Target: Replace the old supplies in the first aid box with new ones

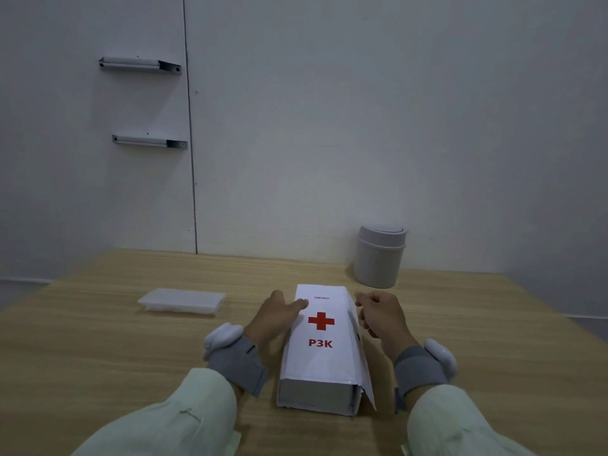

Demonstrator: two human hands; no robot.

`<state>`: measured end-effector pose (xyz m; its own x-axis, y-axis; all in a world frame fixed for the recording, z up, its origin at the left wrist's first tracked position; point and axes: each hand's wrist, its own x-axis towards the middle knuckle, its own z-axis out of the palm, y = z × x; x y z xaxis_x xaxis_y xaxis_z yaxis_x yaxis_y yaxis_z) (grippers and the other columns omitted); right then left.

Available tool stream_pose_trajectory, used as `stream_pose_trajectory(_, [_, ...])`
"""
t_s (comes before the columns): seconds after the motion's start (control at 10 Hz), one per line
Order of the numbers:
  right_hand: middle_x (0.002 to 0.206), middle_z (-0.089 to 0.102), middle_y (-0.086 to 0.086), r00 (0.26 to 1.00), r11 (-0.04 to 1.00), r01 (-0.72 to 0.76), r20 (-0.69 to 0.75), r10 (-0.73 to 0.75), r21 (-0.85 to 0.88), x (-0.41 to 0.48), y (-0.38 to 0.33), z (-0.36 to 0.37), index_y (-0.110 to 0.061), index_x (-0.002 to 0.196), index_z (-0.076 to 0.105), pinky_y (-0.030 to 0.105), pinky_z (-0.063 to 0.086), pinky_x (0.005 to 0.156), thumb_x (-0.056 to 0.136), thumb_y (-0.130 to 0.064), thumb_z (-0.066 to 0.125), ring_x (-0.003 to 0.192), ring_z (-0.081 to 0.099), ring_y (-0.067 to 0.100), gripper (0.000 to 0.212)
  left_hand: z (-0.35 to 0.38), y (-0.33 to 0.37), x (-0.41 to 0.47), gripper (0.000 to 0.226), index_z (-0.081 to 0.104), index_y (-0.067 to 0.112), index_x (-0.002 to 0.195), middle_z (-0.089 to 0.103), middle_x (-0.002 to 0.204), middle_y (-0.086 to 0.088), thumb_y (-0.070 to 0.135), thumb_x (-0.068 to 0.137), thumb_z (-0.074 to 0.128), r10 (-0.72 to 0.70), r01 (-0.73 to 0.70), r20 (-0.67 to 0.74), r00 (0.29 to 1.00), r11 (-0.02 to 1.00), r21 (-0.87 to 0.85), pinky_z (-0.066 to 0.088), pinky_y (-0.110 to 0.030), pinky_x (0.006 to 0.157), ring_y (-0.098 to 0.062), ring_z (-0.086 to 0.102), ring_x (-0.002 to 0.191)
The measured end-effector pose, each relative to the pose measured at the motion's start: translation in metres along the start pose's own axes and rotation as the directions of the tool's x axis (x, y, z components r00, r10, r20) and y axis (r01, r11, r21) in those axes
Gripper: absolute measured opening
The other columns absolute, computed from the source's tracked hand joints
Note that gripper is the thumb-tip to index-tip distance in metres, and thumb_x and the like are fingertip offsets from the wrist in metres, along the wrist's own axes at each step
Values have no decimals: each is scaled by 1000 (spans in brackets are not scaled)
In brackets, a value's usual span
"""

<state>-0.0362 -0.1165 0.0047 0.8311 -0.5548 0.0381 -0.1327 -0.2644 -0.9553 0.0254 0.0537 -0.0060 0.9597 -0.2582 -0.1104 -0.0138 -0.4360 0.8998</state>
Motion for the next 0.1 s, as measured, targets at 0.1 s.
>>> stream_pose_trajectory(0.1, [67,56,2,995,997,71,-64,-70,16,-2,-6,7,-14,70,58,33,44,69,92,-26,53,68,51,19,25,-5,2,3,53,41,9,133,51,131,-10,40,92,51,6,-12,-68,998,996,-89,43,-34,93,-26,52,116])
